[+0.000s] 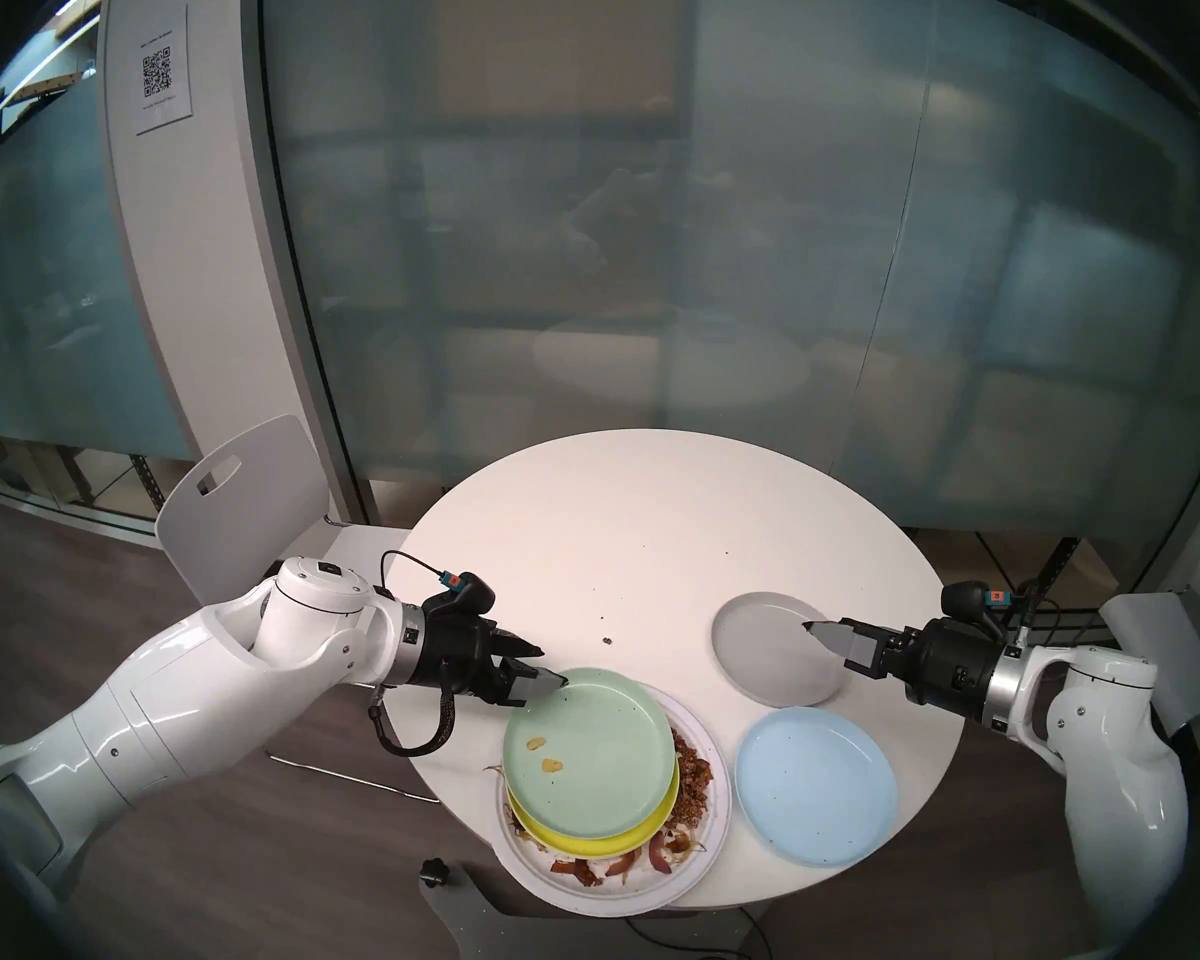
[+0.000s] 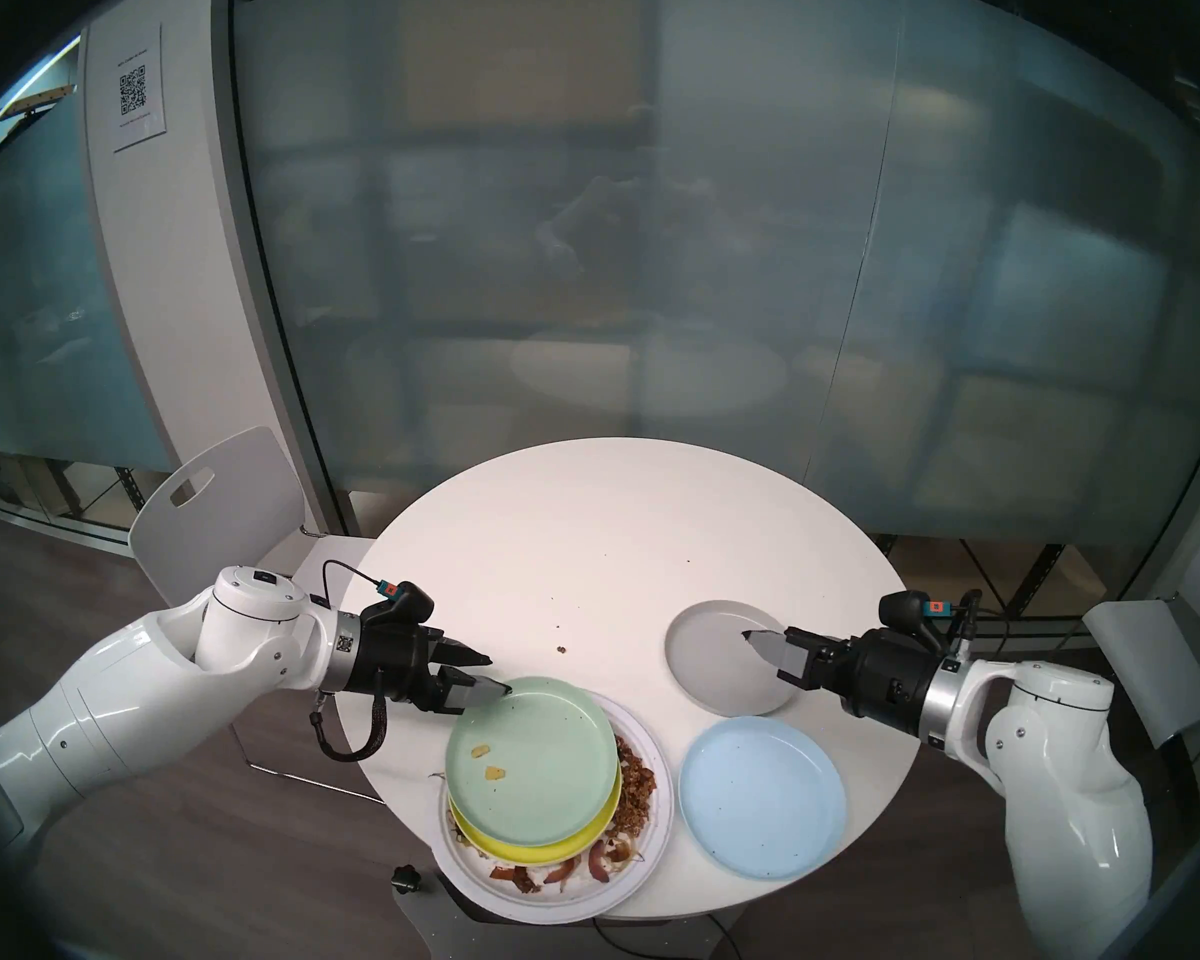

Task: Stack the plates into one stack

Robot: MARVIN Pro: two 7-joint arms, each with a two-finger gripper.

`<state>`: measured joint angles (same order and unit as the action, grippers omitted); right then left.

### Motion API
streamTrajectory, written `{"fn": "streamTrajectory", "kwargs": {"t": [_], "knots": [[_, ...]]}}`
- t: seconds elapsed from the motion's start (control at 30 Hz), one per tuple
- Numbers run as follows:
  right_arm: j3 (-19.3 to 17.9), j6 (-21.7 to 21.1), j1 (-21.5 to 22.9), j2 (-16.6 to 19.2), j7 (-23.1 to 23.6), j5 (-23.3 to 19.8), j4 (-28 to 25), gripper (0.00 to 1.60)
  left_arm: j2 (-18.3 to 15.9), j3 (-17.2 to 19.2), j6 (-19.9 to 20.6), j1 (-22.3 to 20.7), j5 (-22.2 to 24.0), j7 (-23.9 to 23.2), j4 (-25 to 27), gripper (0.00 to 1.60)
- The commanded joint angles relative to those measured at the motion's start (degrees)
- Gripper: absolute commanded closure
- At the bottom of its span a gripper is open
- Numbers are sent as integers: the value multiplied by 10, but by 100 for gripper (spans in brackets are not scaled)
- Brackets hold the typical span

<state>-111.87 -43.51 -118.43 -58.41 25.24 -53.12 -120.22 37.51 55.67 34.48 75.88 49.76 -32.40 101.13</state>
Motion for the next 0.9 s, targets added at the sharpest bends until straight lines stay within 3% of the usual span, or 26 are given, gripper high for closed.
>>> {"fn": "streamTrajectory", "kwargs": {"t": [0.0,0.1,0.13,0.23,0.33,0.37,0.4,0.43,0.47,0.87], "knots": [[0,0,1,1,0,0,-8,0,-22,33,-18,5,14,4,31,40],[0,0,1,1,0,0,-8,0,-22,29,-21,10,7,12,28,44],[0,0,1,1,0,0,-9,0,-21,25,-24,15,2,16,23,56],[0,0,1,1,0,0,-9,0,-17,21,-27,19,4,21,17,57],[0,0,1,1,0,0,-9,0,-14,17,-34,20,-3,27,17,114],[0,0,1,1,0,0,-9,0,-14,16,-34,19,-4,25,17,127],[0,0,1,1,0,0,-9,0,-14,16,-34,19,-4,25,17,127],[0,0,1,1,0,0,-9,0,-14,13,-35,16,-9,20,17,152],[0,0,1,1,0,0,-9,0,-14,11,-34,16,-10,18,17,160],[0,0,1,1,0,0,-9,0,7,-16,-27,9,-37,24,-3,160]]}}
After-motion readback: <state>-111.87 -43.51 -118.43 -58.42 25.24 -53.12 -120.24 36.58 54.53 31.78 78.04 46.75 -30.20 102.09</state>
